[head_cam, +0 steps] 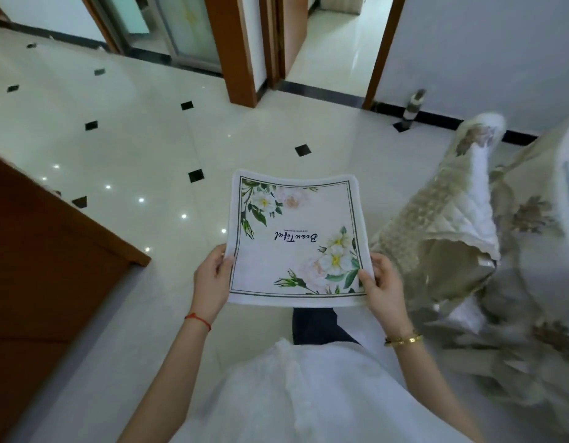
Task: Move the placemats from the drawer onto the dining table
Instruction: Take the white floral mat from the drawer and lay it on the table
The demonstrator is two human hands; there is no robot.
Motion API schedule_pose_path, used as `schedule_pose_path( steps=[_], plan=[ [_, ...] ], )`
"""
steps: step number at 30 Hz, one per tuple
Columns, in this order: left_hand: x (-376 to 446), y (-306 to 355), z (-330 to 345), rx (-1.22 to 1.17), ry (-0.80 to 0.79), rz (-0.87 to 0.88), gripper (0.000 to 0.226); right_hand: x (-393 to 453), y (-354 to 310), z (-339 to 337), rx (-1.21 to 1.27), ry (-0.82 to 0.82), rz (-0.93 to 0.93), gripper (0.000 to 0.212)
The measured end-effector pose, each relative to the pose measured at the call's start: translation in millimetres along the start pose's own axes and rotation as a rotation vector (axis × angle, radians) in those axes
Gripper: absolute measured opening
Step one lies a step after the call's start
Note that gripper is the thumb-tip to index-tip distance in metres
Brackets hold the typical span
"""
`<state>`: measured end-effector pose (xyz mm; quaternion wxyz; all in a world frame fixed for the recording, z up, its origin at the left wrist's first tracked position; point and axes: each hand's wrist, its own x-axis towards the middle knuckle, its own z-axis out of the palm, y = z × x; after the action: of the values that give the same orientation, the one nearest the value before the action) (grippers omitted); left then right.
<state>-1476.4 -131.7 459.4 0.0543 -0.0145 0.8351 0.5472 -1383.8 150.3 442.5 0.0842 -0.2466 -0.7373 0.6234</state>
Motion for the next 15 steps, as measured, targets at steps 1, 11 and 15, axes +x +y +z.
schedule_pose_path(
  steps=[1, 11, 15],
  plan=[
    [28.3, 8.6, 14.4, -0.003, -0.018, 0.005, 0.025, 27.3, -3.6, -5.2, -0.008, 0.02, 0.002, 0.029],
    [249.7, 110.8, 132.8, 0.005, -0.117, 0.072, 0.019, 253.4, -65.1, -58.6, -0.02, 0.162, 0.005, 0.026],
    [317.8, 135.4, 179.7, 0.023, -0.189, 0.077, 0.019, 314.2, -68.9, -73.7, 0.01, 0.245, 0.045, 0.027]
  ],
)
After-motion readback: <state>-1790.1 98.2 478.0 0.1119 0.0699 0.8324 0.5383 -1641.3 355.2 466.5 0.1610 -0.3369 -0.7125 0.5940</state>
